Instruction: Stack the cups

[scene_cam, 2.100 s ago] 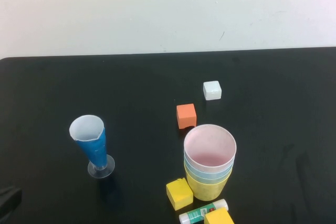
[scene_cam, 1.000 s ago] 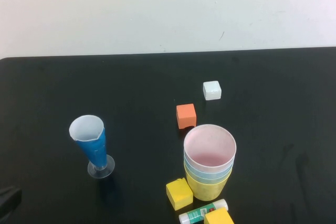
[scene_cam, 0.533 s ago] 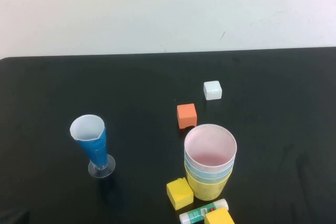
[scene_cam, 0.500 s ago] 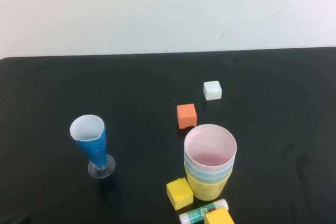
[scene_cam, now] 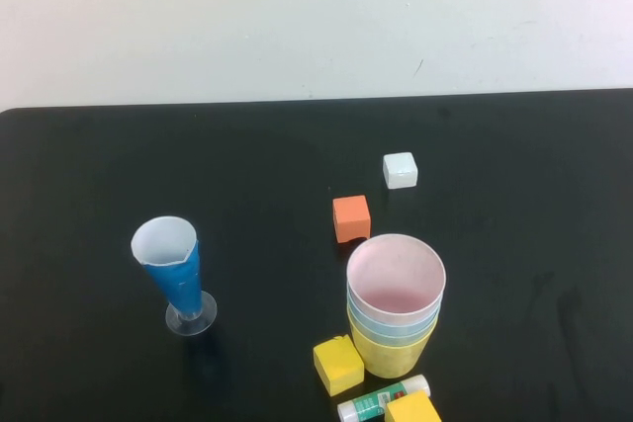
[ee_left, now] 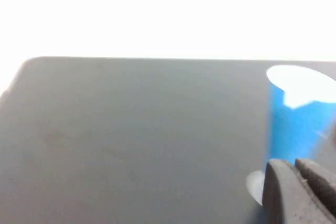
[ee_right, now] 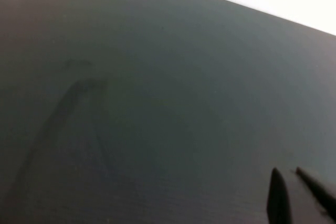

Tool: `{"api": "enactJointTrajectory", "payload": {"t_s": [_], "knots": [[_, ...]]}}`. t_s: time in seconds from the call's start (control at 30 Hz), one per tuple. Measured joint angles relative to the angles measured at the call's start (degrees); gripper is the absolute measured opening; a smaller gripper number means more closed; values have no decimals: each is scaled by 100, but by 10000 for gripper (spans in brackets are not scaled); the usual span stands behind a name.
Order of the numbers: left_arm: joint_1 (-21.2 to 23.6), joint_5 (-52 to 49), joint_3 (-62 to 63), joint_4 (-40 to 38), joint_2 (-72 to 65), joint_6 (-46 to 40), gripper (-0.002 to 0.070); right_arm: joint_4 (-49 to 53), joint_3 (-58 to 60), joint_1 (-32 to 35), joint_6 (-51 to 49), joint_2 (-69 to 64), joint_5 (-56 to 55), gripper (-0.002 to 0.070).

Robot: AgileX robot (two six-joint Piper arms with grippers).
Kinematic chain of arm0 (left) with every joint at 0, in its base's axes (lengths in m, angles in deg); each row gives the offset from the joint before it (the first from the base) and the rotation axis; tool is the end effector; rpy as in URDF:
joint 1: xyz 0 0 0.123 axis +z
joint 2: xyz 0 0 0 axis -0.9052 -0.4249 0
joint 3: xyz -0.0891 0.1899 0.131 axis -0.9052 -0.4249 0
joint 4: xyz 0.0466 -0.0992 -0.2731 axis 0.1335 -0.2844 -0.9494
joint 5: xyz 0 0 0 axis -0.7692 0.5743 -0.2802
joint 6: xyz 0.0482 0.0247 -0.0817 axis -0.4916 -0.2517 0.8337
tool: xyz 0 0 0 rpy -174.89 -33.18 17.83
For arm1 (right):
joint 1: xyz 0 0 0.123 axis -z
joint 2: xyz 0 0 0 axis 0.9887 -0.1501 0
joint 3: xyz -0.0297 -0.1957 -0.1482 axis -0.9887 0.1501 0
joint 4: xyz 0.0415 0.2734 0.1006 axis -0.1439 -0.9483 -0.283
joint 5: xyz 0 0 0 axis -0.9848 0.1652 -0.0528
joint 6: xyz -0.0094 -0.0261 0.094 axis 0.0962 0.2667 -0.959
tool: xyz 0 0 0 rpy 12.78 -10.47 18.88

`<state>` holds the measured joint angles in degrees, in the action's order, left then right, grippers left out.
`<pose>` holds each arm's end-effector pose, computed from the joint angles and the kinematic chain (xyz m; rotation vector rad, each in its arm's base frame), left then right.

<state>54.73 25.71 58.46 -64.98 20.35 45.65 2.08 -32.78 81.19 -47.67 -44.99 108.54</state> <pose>0.1422 -0.0260 0.2181 0.0184 1.6715 -0.2615 0.1416 -0.0025 0.1734 -0.2709 1.8108 -0.2478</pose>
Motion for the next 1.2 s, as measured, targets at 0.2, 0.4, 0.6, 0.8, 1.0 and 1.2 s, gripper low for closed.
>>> {"api": "enactJointTrajectory", "payload": {"t_s": [0.2,0.4,0.6,0.8,1.0,1.2], "knots": [[995,654,-591,-283,314,-248,-2,0,0,0,0,0,0,-1],[1202,481,-599,-293,338,-465,-2,12,0,0,0,0,0,-1],[1205,77,-599,-293,337,-668,-2,12,0,0,0,0,0,-1],[1205,-286,-599,-616,337,-682,-2,21,0,0,0,0,0,-1],[1205,-306,-599,-688,337,-682,-2,21,0,0,0,0,0,-1],[1205,-306,-599,-700,337,-682,-2,21,0,0,0,0,0,-1]]}}
